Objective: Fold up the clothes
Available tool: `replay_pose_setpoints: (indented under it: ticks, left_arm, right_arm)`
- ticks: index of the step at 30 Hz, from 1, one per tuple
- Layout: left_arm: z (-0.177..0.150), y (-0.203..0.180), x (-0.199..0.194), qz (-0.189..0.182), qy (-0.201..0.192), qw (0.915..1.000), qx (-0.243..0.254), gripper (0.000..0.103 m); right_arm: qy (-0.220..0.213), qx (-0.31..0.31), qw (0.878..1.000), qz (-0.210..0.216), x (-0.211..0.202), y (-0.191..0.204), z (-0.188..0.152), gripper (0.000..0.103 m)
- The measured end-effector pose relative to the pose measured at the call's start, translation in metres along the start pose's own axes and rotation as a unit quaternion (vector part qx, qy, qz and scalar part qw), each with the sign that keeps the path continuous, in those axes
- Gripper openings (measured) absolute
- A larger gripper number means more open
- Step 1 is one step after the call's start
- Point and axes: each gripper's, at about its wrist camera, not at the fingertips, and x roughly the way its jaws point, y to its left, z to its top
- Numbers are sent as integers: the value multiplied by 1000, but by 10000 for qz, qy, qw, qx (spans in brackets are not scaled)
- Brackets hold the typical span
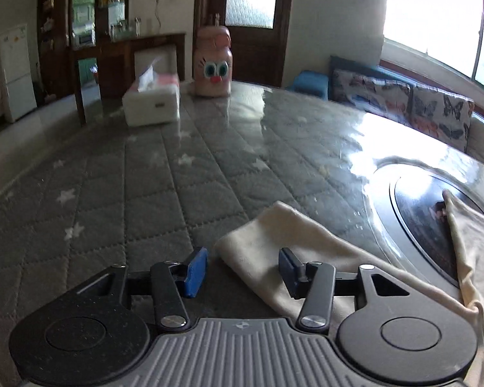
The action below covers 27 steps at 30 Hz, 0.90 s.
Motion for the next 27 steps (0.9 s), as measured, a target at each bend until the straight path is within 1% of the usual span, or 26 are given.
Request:
replay_pose_setpoints:
  ticks: [1,3,4,5,6,9,12,15,18,20,23,27]
  left_arm:
    - [-1,-1,-1,18,-39,10000,22,41]
    - [-1,0,1,10,-96,10000,23,27]
    - [-1,1,2,3,-122,9999,22,23]
    - [0,2,1,-36,-128,9999,6,14]
    - [1,4,1,-116,-111,9999,-63,10]
    - [4,4,-5,-240,-155,9995,-102,8]
    - [9,-3,-23,-686,-317,9970,-187,8]
    - [17,-20,-48,-1244,-555,9907,-66,8]
    - [21,-45,-71,-1932,-646,9790,66,8]
    - [22,-64,-85,-2395,-670,9684,176,8]
    - [18,-91,-105,-3074,-700,9482,378,8]
    - [7,-125,-123,-3884,-583,9172,669,8]
  right_arm:
    - [11,-14,10000,-18,-1,1,-1,61]
    - [17,-13,10000,-44,-3,0,-2,61]
    - [21,-2,10000,-62,-4,-1,-3,61]
    - [29,26,10000,-89,-5,-3,-3,61]
    - [31,59,9999,-110,-6,-5,-4,61]
    - [8,247,9995,-180,-7,-14,-7,61]
    - [-20,462,9986,-255,-9,-22,-8,61]
    - [-61,556,9979,-316,-11,-28,-9,61]
    - [-81,657,9970,-398,-12,-34,-10,61]
    - [-113,738,9961,-463,-14,-38,-10,61]
    - [-197,820,9949,-551,-21,-41,-10,61]
    - [-312,912,9931,-672,-29,-43,-11,61]
